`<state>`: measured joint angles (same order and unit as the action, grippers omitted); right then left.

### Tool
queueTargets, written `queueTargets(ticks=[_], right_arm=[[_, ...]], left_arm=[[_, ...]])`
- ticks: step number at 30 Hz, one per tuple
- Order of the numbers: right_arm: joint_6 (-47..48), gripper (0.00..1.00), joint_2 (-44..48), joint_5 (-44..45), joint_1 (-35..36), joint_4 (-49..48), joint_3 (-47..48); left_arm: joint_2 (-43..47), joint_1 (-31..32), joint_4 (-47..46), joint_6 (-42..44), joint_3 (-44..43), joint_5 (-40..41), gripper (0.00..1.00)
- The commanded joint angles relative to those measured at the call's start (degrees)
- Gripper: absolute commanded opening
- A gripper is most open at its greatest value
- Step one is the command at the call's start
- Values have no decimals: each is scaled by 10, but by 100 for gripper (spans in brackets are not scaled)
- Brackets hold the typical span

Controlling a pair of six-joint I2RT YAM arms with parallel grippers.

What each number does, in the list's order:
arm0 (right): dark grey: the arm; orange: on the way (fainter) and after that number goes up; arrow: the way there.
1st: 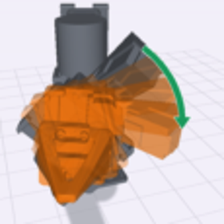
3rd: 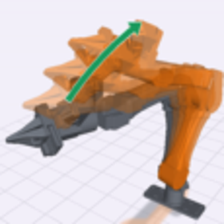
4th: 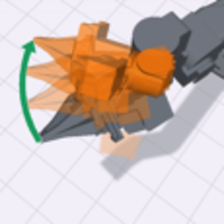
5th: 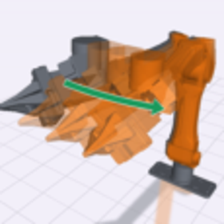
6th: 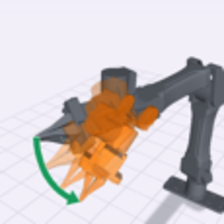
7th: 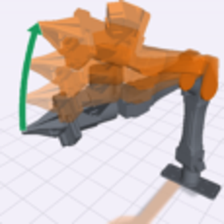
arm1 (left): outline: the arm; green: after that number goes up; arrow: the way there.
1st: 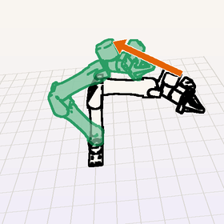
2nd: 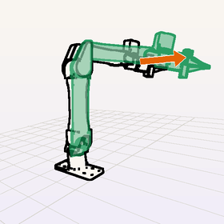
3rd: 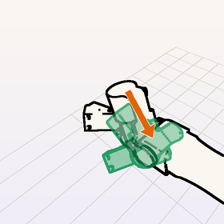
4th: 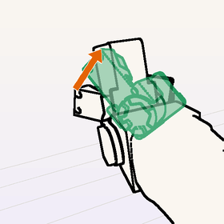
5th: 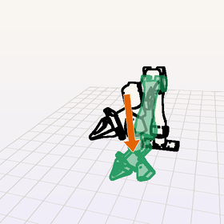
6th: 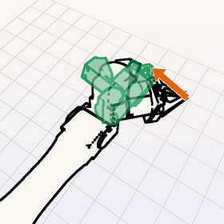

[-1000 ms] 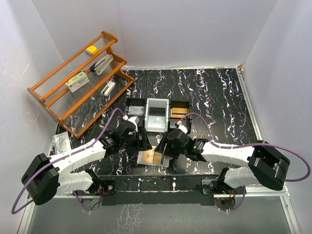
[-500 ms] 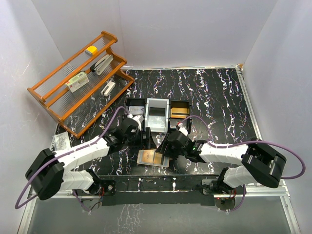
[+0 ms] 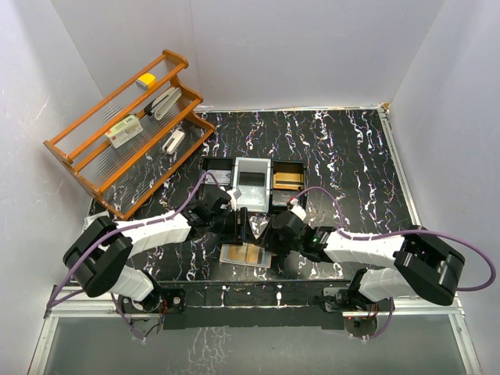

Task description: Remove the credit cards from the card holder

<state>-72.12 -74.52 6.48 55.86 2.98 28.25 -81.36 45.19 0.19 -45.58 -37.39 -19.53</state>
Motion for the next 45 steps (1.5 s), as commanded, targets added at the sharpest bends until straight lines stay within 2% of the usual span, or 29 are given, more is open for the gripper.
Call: queueTargets(ticks=[1,9,14,23,28,33,45], right_arm=[[7,45,11,15,-1,43,-9],[19,44,-13,10,-2,46,2],[1,42,-32,14,-1,52,-11],[-9,42,-22,4,-2,19,-46],[-19,42,-17,10,-1,22,-52],[-22,42,-10,2,-1,5,-61],[-28,42,-11,2,-2,8,-65]], left_arm=[[-15,6,-3,0,-7,-40,56],[-30,6,-9,-7,-3,-50,56],[-46,7,5,-14,-5,-40,52],[-51,7,-3,-29,9,-52,46],[-48,7,37,-36,12,-10,42],[-53,7,11,-41,22,-44,42],[-53,7,7,-50,26,-40,36]])
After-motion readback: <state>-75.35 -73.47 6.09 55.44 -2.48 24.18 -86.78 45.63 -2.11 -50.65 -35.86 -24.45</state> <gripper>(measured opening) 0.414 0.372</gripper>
